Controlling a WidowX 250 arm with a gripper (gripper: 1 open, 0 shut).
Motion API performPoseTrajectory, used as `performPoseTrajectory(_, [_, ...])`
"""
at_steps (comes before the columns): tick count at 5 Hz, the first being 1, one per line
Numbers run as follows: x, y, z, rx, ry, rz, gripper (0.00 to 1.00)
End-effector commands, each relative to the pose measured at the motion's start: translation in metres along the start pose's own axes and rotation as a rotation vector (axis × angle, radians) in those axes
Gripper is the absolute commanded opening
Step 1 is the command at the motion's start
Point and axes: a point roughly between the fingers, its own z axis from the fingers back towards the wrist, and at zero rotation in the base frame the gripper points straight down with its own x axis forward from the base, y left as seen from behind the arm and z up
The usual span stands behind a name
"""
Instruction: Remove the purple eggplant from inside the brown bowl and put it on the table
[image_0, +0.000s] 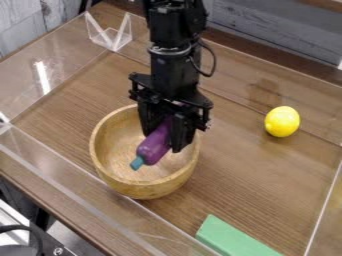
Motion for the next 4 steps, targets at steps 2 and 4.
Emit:
performPoseTrajectory(2, [0.0037,-0.0045,0.0168,0.001,-0.082,-0.005,0.0])
performPoseTrajectory(4, [0.0032,-0.0055,0.0143,-0.006,-0.081,0.004,0.0])
